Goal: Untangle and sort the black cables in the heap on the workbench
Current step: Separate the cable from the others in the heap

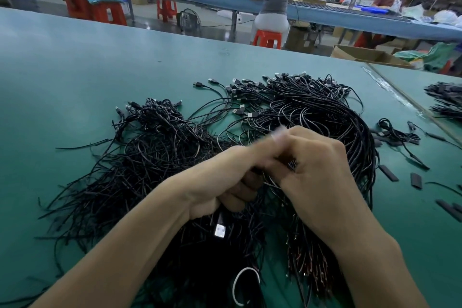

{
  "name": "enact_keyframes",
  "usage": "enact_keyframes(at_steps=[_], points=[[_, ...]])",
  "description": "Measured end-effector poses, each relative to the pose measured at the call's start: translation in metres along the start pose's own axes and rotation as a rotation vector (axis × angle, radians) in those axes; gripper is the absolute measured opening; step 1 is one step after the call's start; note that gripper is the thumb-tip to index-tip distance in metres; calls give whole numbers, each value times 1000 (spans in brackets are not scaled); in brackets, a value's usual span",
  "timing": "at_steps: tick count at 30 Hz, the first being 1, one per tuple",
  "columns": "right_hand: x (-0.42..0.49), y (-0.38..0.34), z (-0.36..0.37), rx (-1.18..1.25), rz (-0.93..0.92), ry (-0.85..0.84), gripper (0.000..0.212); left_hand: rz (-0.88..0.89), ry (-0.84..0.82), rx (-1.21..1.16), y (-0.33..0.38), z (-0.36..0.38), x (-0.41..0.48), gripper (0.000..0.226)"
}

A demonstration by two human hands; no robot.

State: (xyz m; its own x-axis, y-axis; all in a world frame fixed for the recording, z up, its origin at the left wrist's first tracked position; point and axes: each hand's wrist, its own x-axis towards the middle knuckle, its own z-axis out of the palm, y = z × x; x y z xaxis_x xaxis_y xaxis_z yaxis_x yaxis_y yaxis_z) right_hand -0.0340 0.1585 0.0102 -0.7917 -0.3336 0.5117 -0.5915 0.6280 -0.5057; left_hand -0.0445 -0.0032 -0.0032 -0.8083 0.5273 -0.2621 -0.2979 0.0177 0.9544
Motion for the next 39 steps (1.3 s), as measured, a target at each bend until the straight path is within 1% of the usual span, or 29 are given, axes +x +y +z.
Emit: enact_keyframes(at_steps=[1,3,4,6,8,9,11,15,17,18,20,22,24,25,26,28,30,32,34,37,39], points=[[0,1,-2,1,-4,-25,13,19,-30,66,0,-1,-1,52],[0,4,-4,4,12,-63,26,54,-66,175,-1,-1,-3,50],[1,4,-4,10,23,-74,29,58,-68,205,-1,0,-4,48],[2,4,-4,25,23,-82,25,57,-61,223,0,2,-6,35],[2,3,-5,38,-29,-71,19,63,-75,213,-1,3,-6,21],[1,3,-5,40,-61,-65,17,70,-87,206,-1,3,-6,18],[0,3,-7,28,-96,-67,13,79,-105,205,0,2,-6,16],[1,0,-8,-75,-83,-129,6,68,-91,211,-1,4,-6,15],[1,-3,-6,-133,-61,-150,14,77,-44,173,-2,5,-5,17],[1,-3,-4,-150,-46,-133,17,91,-7,136,-1,6,-4,19],[0,-3,0,-163,-15,-57,20,129,83,30,0,10,-2,21],[0,-2,5,-136,11,68,20,185,147,-134,4,13,1,16],[-1,-2,13,-79,34,213,18,256,159,-293,7,15,2,20],[-1,-4,18,-51,44,272,16,290,168,-333,8,16,2,22],[-1,-7,23,-6,55,311,13,323,193,-356,8,18,2,24],[-1,-13,32,174,96,328,7,387,271,-426,8,20,2,36],[0,-20,36,381,182,295,10,440,346,-531,9,22,3,44],[1,-26,38,577,282,205,12,472,395,-622,11,22,1,40],[1,-32,38,795,366,93,15,490,401,-650,11,20,-2,33],[0,-32,32,999,473,-38,18,599,368,-530,9,15,-3,29],[0,-30,27,1037,520,-103,21,714,355,-402,7,11,-2,14]])
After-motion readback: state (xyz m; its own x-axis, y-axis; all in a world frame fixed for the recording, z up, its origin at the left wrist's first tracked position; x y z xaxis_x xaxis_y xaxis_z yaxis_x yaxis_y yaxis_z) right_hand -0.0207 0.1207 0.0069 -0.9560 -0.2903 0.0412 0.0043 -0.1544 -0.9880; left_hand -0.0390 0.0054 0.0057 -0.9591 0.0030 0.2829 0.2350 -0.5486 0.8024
